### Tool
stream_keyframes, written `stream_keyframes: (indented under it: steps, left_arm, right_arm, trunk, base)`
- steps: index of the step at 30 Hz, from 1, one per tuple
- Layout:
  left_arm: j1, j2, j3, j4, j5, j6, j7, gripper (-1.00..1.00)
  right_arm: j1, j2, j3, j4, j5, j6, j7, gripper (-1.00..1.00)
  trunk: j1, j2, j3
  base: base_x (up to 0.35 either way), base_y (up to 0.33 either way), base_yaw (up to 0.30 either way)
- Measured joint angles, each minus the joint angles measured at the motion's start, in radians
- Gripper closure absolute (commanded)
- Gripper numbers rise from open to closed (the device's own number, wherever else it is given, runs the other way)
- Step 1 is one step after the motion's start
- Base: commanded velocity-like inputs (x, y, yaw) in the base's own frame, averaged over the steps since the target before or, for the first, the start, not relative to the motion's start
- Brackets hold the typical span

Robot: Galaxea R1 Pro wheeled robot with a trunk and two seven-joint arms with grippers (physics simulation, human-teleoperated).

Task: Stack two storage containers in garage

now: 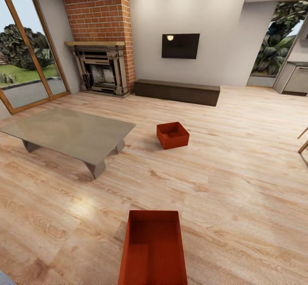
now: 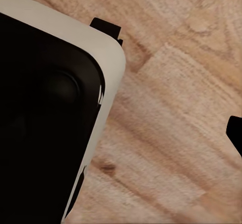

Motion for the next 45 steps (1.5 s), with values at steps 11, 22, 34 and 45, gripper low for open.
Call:
stream_keyframes:
  steps: [11,22,34,45]
  left_arm:
    - [0.000,0.000,0.000,0.000,0.000,0.000,0.000,-1.00]
    - [0.000,0.000,0.000,0.000,0.000,0.000,0.000,-1.00]
    - [0.000,0.000,0.000,0.000,0.000,0.000,0.000,-1.00]
    - [0.000,0.000,0.000,0.000,0.000,0.000,0.000,-1.00]
  right_arm:
    - [0.000,0.000,0.000,0.000,0.000,0.000,0.000,-1.00]
    - [0.000,-0.001,0.000,0.000,0.000,0.000,0.000,-1.00]
    - [0.000,0.000,0.000,0.000,0.000,0.000,0.000,-1.00]
    - [0.000,0.000,0.000,0.000,0.000,-0.002,-0.001,-1.00]
  trunk:
    - [0.000,0.000,-0.018]
    - [0.000,0.000,-0.035]
    - [0.000,0.000,-0.054]
    - [0.000,0.000,-0.072]
  base:
    - [0.000,0.000,0.000]
    - [0.000,0.000,0.000]
    - [0.000,0.000,0.000]
    - [0.000,0.000,0.000]
